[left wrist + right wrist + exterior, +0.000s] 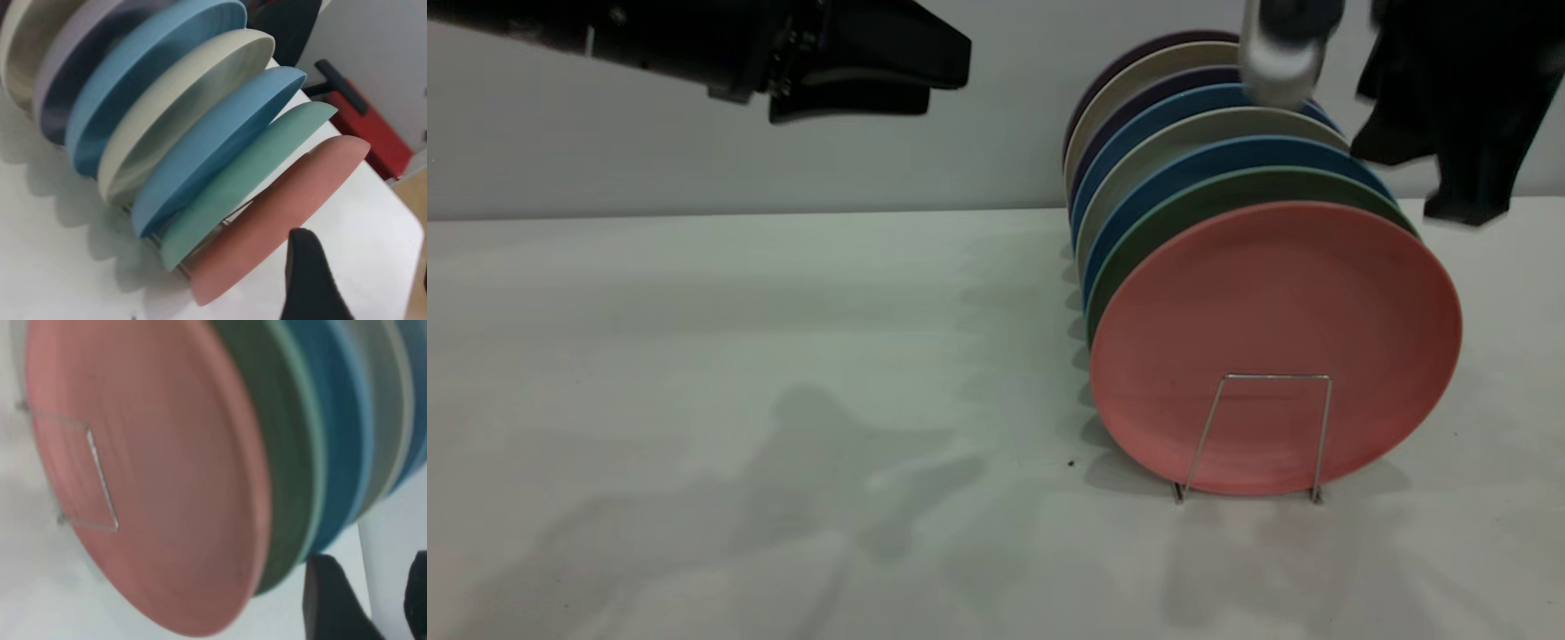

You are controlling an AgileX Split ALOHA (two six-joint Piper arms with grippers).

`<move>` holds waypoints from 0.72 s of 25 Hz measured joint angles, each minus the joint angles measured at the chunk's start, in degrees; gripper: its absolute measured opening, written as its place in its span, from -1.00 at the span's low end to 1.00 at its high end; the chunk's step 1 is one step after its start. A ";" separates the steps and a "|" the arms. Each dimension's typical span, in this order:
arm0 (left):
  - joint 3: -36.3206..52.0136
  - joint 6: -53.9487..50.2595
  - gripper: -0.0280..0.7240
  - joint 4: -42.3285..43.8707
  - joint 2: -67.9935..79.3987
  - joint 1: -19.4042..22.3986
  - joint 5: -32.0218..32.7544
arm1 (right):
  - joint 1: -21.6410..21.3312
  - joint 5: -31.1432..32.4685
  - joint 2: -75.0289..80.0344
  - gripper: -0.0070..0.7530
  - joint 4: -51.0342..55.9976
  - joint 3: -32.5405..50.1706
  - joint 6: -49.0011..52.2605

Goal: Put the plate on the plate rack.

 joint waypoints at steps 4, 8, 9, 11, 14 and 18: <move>0.04 -2.08 0.26 4.94 -5.83 0.00 -3.36 | 0.00 3.40 -7.25 -0.21 2.40 0.00 4.45; 0.10 -6.13 0.26 9.84 -14.03 0.00 -5.29 | 0.00 11.50 -15.83 -0.21 2.79 0.00 12.26; 0.10 -7.69 0.26 11.68 -16.49 0.00 -5.54 | 0.00 14.47 -17.95 -0.21 2.99 0.00 14.30; 0.10 -11.49 0.26 15.19 -21.51 0.00 -5.60 | 0.00 20.10 -21.46 -0.21 3.75 0.00 16.38; 0.10 -18.33 0.26 22.86 -28.43 0.00 -5.33 | 0.00 27.79 -26.38 -0.21 7.43 0.00 16.83; 0.40 -32.97 0.26 38.55 -39.01 0.00 -4.10 | 0.00 34.61 -33.33 -0.21 14.98 0.00 15.84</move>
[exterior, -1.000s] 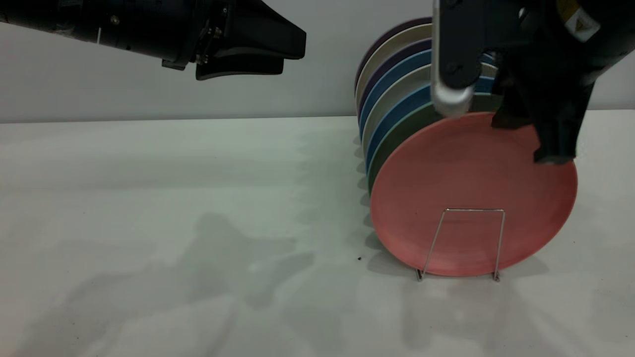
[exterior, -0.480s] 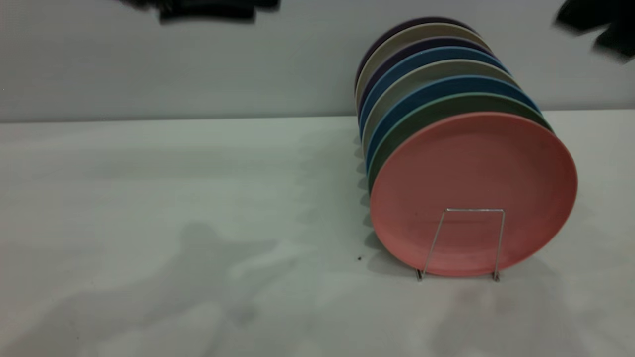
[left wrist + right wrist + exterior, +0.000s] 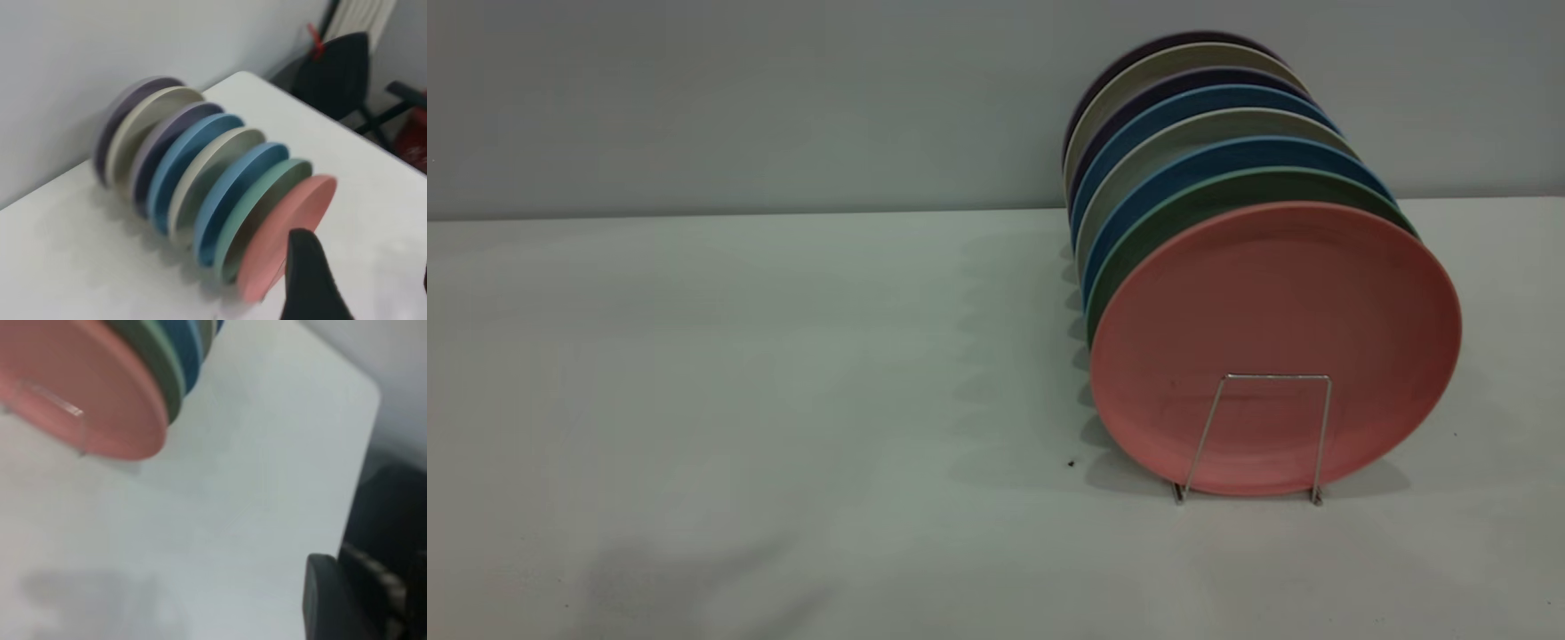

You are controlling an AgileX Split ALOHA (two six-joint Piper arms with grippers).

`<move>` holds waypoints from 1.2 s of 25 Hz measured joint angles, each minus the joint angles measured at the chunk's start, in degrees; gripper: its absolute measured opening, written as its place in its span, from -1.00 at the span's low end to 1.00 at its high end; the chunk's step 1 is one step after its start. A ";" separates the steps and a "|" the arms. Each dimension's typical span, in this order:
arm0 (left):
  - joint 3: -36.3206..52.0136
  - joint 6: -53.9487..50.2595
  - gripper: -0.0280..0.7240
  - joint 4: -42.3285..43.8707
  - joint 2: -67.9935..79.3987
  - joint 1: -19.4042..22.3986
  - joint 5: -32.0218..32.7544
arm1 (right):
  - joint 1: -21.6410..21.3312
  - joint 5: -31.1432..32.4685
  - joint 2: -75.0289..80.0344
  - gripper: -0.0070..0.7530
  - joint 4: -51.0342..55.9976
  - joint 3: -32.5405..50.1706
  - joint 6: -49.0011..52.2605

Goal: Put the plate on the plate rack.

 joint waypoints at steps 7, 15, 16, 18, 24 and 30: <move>6.29 -30.32 0.26 30.67 -21.89 0.00 6.86 | 0.00 12.24 -13.85 -0.21 8.87 0.73 -3.36; 19.19 -45.19 0.26 41.67 -45.85 0.00 19.00 | 0.00 12.39 -28.69 -0.21 21.47 10.71 -9.09; 20.27 -45.62 0.26 41.94 -47.58 0.00 20.53 | 0.00 12.25 -30.23 -0.21 23.13 12.25 -9.94; 21.64 -46.51 0.26 42.27 -51.12 0.00 22.81 | 0.00 10.22 -33.28 -0.22 25.93 15.40 -11.57; 26.19 -47.54 0.26 43.41 -59.21 0.00 30.03 | 0.00 6.64 -41.51 -0.34 30.50 21.63 -18.26; 27.24 -47.48 0.26 44.23 -62.91 0.00 31.44 | 0.00 6.35 -43.80 -0.35 31.09 22.67 -19.12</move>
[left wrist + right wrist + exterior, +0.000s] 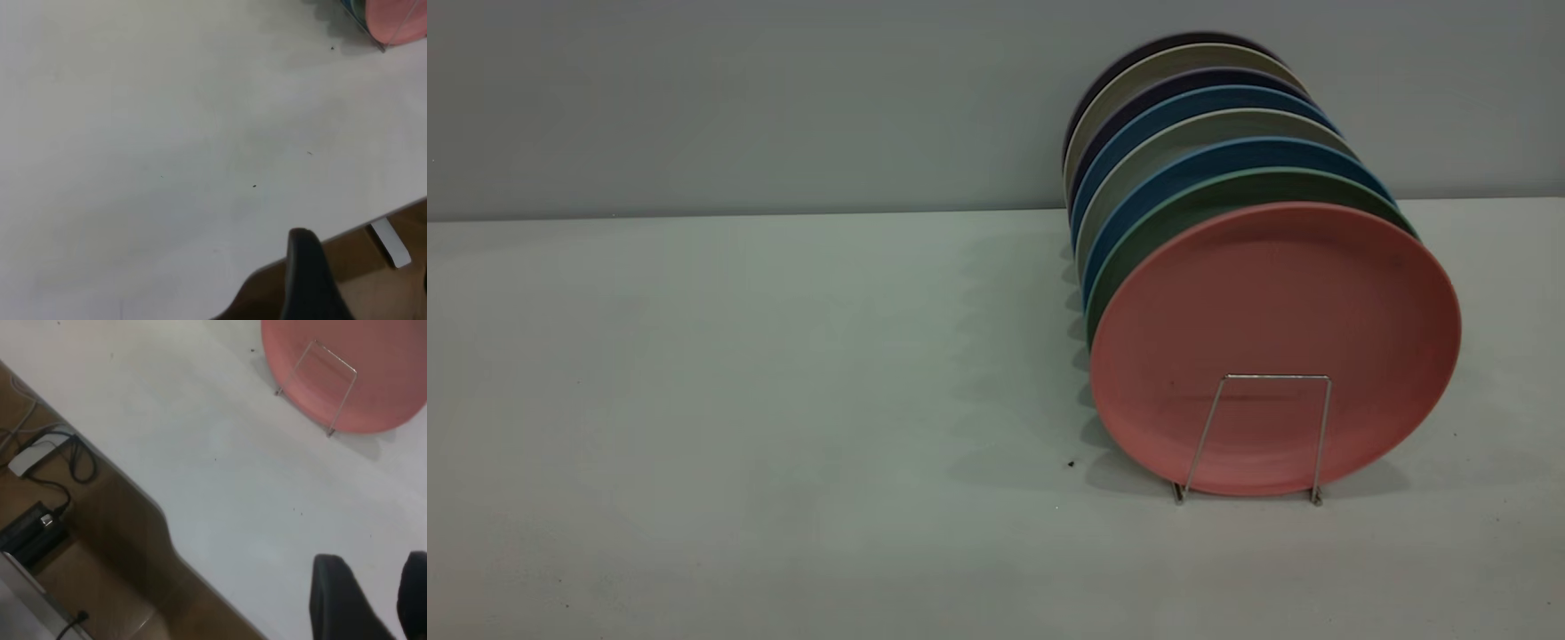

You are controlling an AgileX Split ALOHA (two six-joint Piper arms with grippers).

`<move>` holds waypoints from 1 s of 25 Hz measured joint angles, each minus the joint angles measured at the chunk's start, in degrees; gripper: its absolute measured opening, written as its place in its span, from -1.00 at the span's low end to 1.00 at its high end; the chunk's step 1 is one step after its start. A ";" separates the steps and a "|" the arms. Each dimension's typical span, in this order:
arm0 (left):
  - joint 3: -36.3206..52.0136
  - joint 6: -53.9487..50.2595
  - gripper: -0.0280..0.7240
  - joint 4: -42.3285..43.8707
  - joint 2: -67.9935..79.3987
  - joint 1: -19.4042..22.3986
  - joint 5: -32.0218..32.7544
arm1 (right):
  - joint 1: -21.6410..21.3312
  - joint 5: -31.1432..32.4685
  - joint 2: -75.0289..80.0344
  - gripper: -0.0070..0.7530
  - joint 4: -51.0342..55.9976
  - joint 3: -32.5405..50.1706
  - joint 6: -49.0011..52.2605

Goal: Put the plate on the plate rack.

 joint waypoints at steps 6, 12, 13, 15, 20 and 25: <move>0.00 2.99 0.26 0.56 -0.04 0.00 -0.62 | 0.00 0.06 -0.30 -0.35 -0.07 0.18 0.56; 0.57 4.12 0.26 0.56 -0.04 0.00 -0.79 | 0.00 0.06 -1.27 -0.35 -0.53 0.18 1.22; 0.63 4.12 0.26 0.56 -0.04 0.00 -0.79 | 0.00 0.06 -1.96 -0.35 -0.79 0.18 1.38; 0.69 4.15 0.26 0.56 -0.04 0.00 -0.67 | 0.00 0.06 -3.31 -0.35 -1.52 0.18 2.46; 0.82 4.15 0.26 0.56 -0.04 0.00 -0.54 | 0.00 0.11 -7.14 -0.35 -2.74 0.18 4.09; 0.86 4.09 0.26 0.56 -0.04 0.00 -0.54 | 0.00 0.22 -7.48 -0.35 -2.81 0.18 4.21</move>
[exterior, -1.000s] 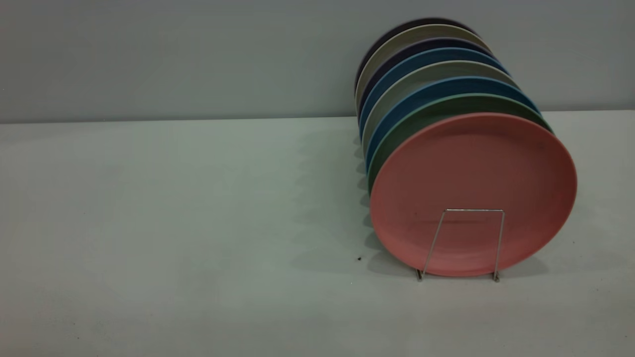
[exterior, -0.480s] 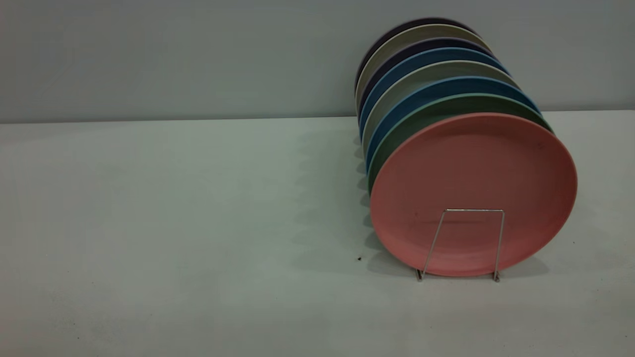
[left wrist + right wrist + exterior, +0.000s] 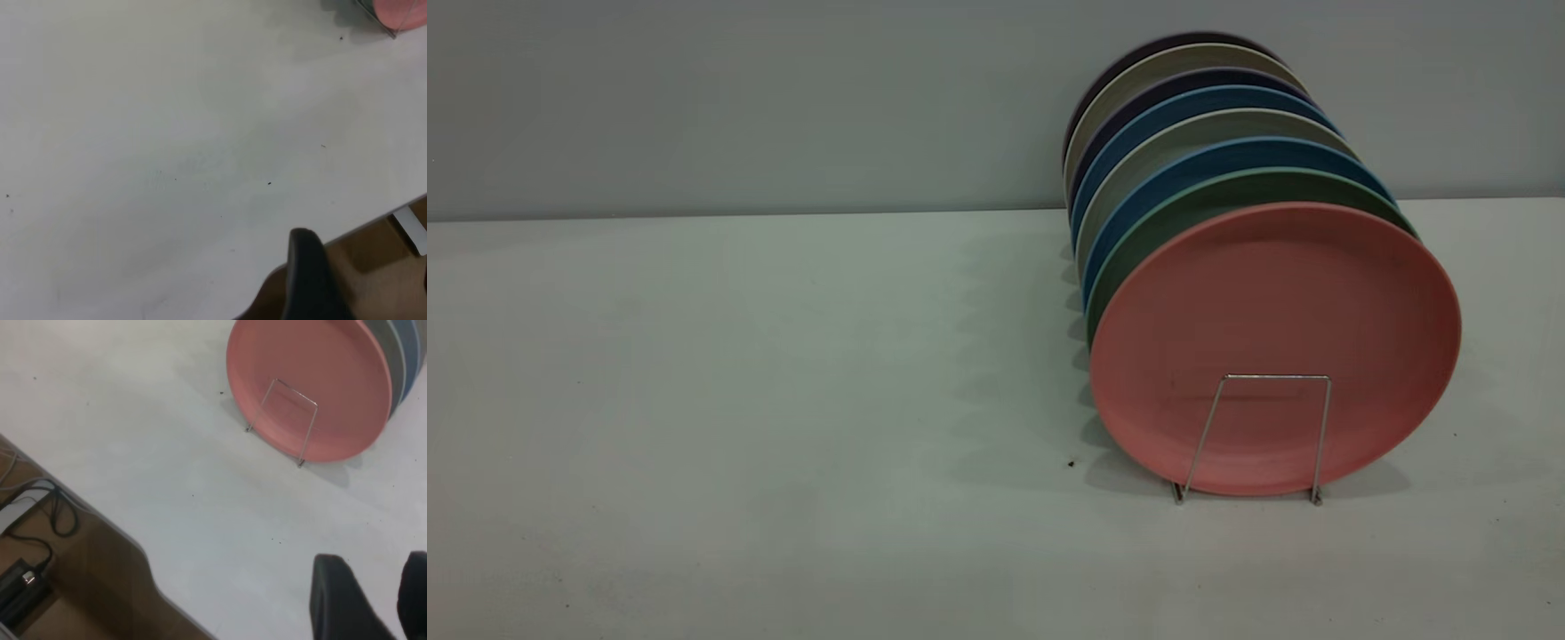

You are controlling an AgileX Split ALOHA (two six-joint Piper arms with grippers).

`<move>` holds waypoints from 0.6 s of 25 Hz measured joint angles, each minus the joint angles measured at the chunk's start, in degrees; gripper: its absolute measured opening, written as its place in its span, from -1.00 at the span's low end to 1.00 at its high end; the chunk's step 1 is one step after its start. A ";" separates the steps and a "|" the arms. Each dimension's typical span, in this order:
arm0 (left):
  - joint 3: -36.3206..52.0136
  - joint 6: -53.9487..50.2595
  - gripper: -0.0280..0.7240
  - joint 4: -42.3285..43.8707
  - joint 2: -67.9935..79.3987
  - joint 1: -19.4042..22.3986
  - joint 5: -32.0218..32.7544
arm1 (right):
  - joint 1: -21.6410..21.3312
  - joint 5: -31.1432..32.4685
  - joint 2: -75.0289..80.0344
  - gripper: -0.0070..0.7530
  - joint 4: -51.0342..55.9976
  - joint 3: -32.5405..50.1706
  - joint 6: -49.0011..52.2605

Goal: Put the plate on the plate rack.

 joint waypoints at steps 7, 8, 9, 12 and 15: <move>0.00 0.00 0.26 0.00 0.00 0.00 0.02 | 0.00 0.00 0.00 -0.35 -0.02 0.00 3.70; 0.00 0.00 0.26 0.00 0.00 0.00 0.02 | 0.00 0.00 -0.05 -0.35 -0.02 0.00 4.10; 0.00 0.00 0.26 0.00 0.00 0.00 0.02 | 0.00 0.00 -0.05 -0.35 -0.02 0.00 4.35; 0.00 0.00 0.26 0.00 0.00 0.00 0.02 | 0.00 0.00 -0.05 -0.35 -0.02 0.00 4.46; 0.00 0.00 0.26 0.00 0.00 0.00 0.02 | 0.00 0.00 -0.05 -0.35 -0.25 0.00 4.46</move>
